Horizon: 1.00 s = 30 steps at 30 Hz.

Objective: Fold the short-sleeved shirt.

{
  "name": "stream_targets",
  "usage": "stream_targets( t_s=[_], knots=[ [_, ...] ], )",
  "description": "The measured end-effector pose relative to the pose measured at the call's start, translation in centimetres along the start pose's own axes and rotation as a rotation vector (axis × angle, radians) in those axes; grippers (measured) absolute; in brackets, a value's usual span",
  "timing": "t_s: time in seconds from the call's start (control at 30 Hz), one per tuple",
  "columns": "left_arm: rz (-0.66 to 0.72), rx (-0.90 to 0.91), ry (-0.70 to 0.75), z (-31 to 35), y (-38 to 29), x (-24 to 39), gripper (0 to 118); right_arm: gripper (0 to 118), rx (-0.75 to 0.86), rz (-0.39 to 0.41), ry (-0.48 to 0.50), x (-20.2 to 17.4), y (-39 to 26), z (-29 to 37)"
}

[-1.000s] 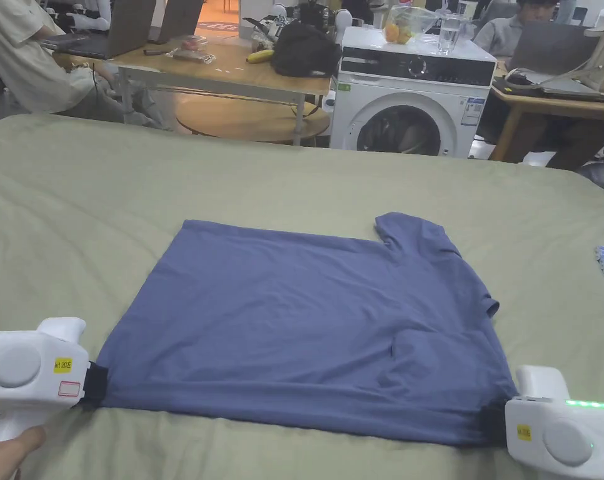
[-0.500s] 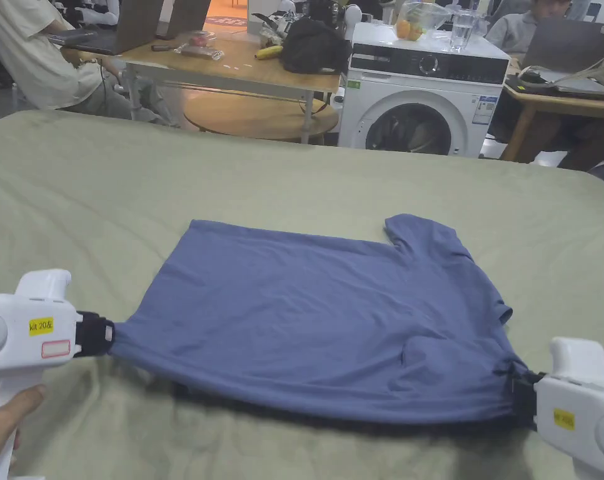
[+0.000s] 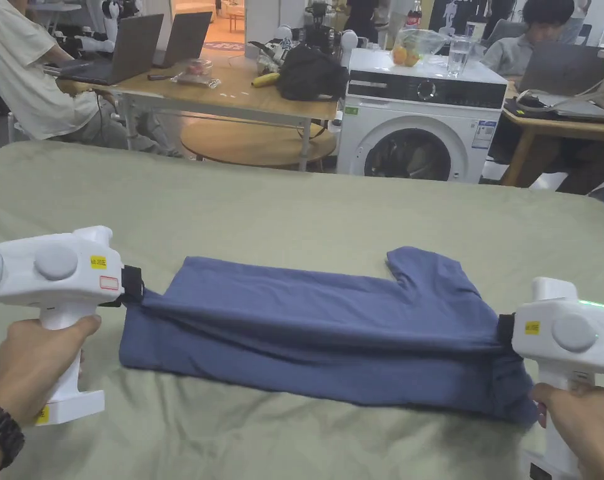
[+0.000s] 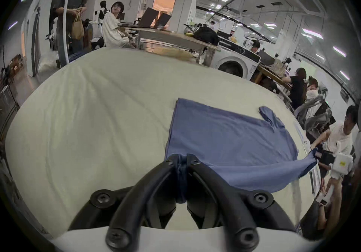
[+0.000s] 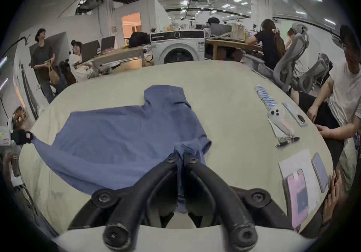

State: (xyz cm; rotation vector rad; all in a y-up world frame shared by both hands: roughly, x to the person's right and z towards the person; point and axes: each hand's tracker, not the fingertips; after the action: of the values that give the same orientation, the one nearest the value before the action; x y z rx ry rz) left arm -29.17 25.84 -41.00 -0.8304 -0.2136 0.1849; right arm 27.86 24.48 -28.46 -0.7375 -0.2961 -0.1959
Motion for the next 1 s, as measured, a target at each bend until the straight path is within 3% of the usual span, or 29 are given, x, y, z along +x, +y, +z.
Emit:
stream_targets(
  t_s=[0.17, 0.4, 0.47, 0.53, 0.57, 0.63, 0.8, 0.93, 1.0],
  knots=[
    [-0.047, -0.112, 0.042, -4.3, 0.0, 0.3, 2, 2, -0.087, 0.058, -0.029, -0.2, 0.5, -4.5],
    [0.032, -0.131, 0.031, -6.2, -0.3, -0.4, 2, 5, -0.062, 0.153, -0.060, -0.7, 1.0, -6.9],
    [0.030, -0.117, 0.031, -6.0, -0.6, -0.4, 3, 16, -0.043, 0.180, -0.090, -0.7, 0.9, -6.8],
    [0.031, -0.102, 0.015, -5.3, -1.0, -0.4, 20, 21, -0.009, 0.169, -0.080, -0.8, 0.5, -5.6],
    [0.032, -0.089, -0.013, -4.8, -1.2, -0.3, 34, 31, 0.029, 0.162, -0.064, -0.6, 0.4, -4.9],
    [0.019, -0.073, -0.022, -3.9, -1.7, 0.2, 39, 45, 0.087, 0.158, -0.084, -1.3, -0.1, -2.9],
    [-0.113, 0.106, -0.027, 0.6, -4.6, 3.4, 44, 45, 0.247, 0.109, -0.032, -3.9, -2.5, 2.9],
    [-0.138, 0.318, -0.034, 4.6, -8.2, 5.4, 44, 45, 0.390, 0.141, -0.009, -6.8, -5.2, 6.8],
    [-0.165, 0.379, 0.021, 5.6, -9.4, 6.0, 37, 30, 0.437, 0.112, 0.029, -7.8, -6.3, 8.0]
  ],
)
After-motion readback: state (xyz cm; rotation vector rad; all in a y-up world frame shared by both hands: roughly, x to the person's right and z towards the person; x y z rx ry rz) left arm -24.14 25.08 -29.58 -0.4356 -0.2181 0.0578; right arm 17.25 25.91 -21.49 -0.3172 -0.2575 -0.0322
